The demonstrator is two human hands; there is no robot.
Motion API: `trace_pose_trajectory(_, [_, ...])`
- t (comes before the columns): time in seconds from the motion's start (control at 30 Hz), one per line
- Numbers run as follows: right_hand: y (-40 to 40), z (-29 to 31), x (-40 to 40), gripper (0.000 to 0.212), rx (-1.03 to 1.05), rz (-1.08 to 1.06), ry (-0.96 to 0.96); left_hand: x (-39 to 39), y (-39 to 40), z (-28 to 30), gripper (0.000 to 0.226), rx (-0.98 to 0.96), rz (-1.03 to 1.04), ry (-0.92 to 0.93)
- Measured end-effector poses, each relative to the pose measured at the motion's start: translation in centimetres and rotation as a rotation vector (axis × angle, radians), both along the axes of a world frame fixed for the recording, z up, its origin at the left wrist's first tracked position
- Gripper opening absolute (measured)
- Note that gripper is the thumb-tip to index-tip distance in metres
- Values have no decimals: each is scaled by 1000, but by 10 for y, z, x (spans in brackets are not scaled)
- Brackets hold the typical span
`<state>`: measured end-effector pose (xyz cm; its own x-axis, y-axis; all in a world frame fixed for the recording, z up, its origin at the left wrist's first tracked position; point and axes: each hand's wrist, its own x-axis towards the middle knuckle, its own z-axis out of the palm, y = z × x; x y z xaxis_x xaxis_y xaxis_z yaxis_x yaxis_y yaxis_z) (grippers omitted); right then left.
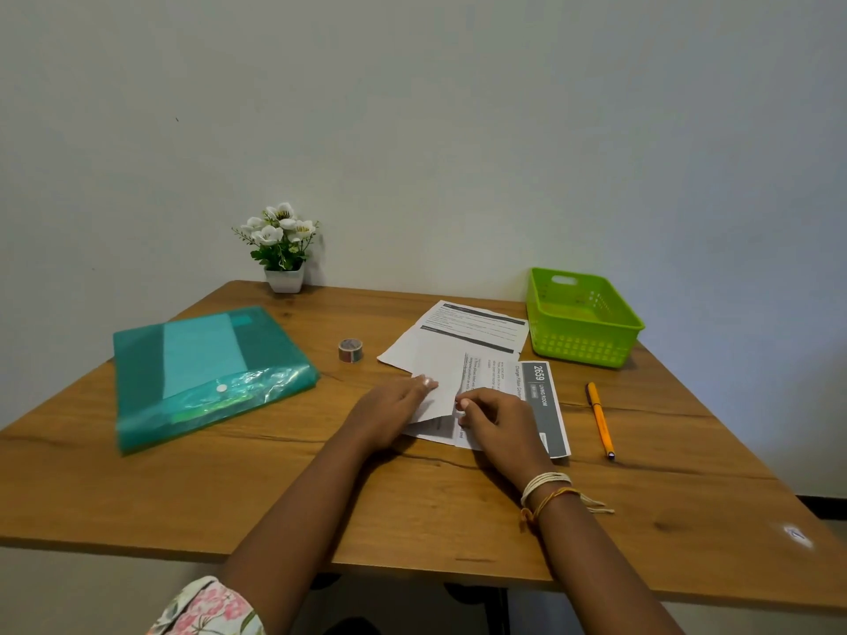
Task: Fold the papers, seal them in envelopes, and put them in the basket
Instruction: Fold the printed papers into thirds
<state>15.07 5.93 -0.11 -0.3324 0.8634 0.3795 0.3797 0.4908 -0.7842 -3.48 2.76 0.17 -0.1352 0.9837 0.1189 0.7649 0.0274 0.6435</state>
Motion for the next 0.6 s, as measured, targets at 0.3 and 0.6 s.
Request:
trace_pose_trajectory(0.3, [1, -1, -1, 20, 12, -46, -11, 5, -3, 3, 41, 27, -10, 77])
trace_pose_trajectory(0.6, [-2, 1, -1, 18, -6, -41, -85, 13, 2, 0, 49, -15, 108, 302])
